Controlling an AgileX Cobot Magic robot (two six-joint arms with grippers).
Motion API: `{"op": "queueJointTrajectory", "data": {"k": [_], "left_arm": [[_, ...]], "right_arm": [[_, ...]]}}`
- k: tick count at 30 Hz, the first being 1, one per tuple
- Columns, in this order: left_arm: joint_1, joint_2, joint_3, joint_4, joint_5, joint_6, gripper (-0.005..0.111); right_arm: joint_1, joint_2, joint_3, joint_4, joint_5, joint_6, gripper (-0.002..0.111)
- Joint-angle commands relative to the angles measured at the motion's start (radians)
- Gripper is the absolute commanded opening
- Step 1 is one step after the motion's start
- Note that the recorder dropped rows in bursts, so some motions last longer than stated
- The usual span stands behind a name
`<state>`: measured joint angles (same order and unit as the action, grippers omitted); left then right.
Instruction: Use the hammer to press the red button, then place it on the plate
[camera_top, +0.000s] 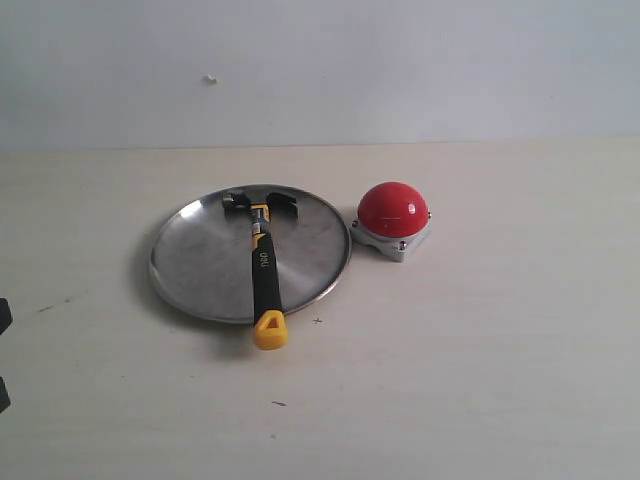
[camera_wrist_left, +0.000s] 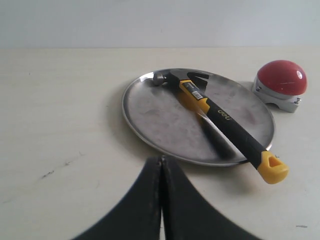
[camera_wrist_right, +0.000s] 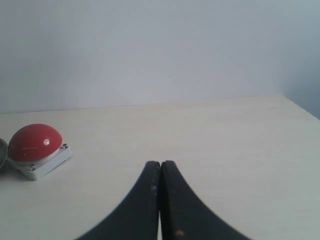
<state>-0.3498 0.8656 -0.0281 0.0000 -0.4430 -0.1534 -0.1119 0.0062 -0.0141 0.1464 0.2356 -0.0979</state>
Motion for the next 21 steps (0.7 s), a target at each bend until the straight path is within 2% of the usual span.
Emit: {"op": "queueJointTrajectory", "data": {"k": [1, 9, 21], "left_arm": [[0.003, -0.005, 0.003, -0.008, -0.003, -0.001, 0.000], [0.003, -0.005, 0.003, -0.008, -0.003, -0.001, 0.000], [0.003, -0.005, 0.003, -0.008, -0.003, -0.001, 0.000]], "right_arm": [[-0.005, -0.006, 0.014, -0.044, -0.033, 0.114, 0.000], [-0.005, -0.006, 0.014, -0.134, 0.107, 0.119, 0.000], [-0.005, -0.006, 0.014, -0.121, 0.107, 0.126, 0.000]]}}
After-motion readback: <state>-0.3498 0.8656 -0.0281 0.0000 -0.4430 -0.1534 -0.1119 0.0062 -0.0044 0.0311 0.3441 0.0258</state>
